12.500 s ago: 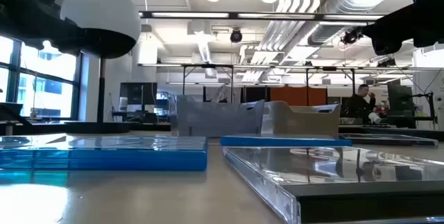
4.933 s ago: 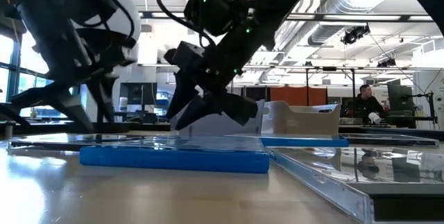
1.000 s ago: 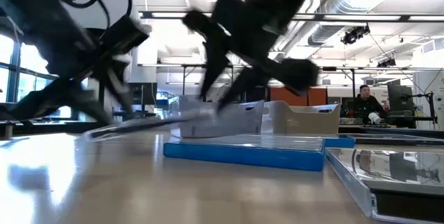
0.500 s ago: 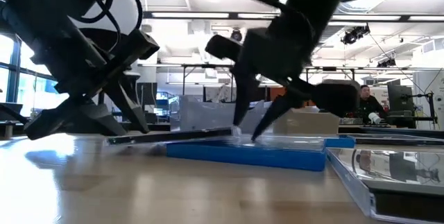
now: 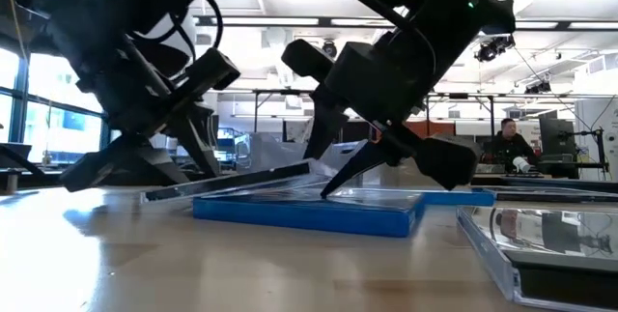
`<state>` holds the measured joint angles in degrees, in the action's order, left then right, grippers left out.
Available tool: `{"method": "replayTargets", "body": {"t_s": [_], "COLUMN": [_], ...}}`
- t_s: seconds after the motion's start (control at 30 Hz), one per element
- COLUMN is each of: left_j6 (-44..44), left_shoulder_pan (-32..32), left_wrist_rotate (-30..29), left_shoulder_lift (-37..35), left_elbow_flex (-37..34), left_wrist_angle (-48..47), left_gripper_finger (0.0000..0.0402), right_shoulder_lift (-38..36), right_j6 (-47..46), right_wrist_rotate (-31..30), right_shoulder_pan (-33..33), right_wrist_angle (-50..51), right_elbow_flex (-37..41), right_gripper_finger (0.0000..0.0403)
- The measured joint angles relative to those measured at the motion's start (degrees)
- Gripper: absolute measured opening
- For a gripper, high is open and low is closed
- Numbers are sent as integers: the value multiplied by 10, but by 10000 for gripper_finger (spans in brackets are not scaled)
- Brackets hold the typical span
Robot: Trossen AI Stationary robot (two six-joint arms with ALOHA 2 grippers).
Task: Pick & place jewel cases by type
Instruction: Put the bottom left black CD case into the black bin
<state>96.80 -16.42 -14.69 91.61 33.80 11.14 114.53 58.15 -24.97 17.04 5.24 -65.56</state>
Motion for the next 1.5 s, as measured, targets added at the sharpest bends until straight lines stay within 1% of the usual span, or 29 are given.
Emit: {"method": "replayTargets", "body": {"t_s": [0.1,0.27,0.37,0.47,0.53,0.67,0.77,0.9,1.0,1.1,1.23,1.37,1.43,1.5], "left_j6": [-5,-5,-4,-1,-1,26,42,48,13,-20,-59,-68,-90,-123], "left_shoulder_pan": [7,7,7,8,8,8,10,20,37,57,82,98,106,118], "left_wrist_rotate": [7,8,-14,-49,-54,-34,-1,35,56,55,55,74,82,90], "left_shoulder_lift": [0,1,1,2,2,-1,-2,-7,-24,-52,-87,-96,-99,-104], "left_elbow_flex": [-1,-1,-1,-1,-1,-1,-1,-3,-4,-3,1,-1,0,-1], "left_wrist_angle": [8,6,6,3,2,13,33,67,75,65,66,55,59,57], "left_gripper_finger": [116,116,116,116,116,117,117,117,117,117,117,117,117,117], "right_shoulder_lift": [1,3,3,3,3,2,2,2,1,1,2,2,2,2], "right_j6": [8,-11,-21,-37,-39,-13,5,9,-21,-60,-110,-176,-204,-225], "right_wrist_rotate": [-1,-39,-49,-66,-82,-136,-182,-229,-262,-296,-319,-328,-354,-403], "right_shoulder_pan": [0,0,0,2,4,17,32,52,66,79,93,94,93,93], "right_wrist_angle": [-15,-41,-45,-47,-47,-55,-65,-60,-32,6,55,82,97,110], "right_elbow_flex": [1,2,2,2,1,1,1,1,1,1,1,1,1,1], "right_gripper_finger": [132,132,130,111,90,45,17,13,30,42,30,10,10,19]}}
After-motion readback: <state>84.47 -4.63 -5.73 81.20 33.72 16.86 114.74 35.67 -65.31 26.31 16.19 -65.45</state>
